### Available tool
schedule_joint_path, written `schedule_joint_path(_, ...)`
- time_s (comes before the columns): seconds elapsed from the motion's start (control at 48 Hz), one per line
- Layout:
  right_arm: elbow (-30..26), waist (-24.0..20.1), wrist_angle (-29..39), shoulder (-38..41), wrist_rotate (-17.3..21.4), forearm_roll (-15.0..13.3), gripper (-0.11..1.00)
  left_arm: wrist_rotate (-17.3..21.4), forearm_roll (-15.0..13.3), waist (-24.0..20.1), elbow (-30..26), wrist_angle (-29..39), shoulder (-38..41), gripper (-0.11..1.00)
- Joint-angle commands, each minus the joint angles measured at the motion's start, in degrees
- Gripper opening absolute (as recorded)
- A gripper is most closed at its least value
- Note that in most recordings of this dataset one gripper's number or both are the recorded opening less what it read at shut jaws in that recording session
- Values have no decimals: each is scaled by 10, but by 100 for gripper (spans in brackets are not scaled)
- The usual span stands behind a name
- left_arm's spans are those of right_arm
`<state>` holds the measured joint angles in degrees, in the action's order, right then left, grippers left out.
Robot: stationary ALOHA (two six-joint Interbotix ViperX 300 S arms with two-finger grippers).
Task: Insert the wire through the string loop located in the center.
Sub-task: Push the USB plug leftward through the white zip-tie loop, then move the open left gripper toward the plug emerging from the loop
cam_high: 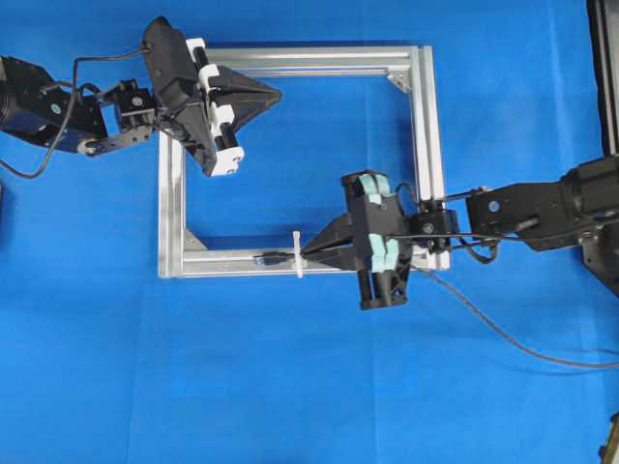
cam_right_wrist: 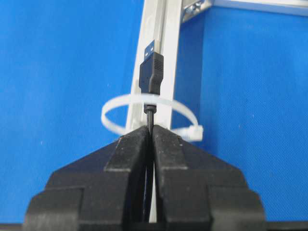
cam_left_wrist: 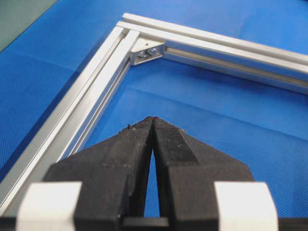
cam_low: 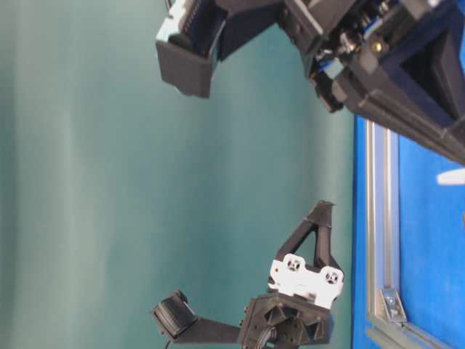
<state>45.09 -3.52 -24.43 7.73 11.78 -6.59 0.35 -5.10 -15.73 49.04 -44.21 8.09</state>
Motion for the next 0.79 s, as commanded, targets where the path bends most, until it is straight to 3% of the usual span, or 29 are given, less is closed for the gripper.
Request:
schedule_joint_path(0.0, -16, 1, -7, -4, 0, 2, -2, 1, 2, 0, -5, -6, -18, 0)
schedule_joint_path(0.479, -15, 1, -7, -4, 0, 2, -2, -6, 2, 4, -1, -3, -18, 0)
schedule_joint_path(0.77, -16, 1, -7, -4, 0, 1, -2, -14, 2, 55, 21, 0, -26, 0)
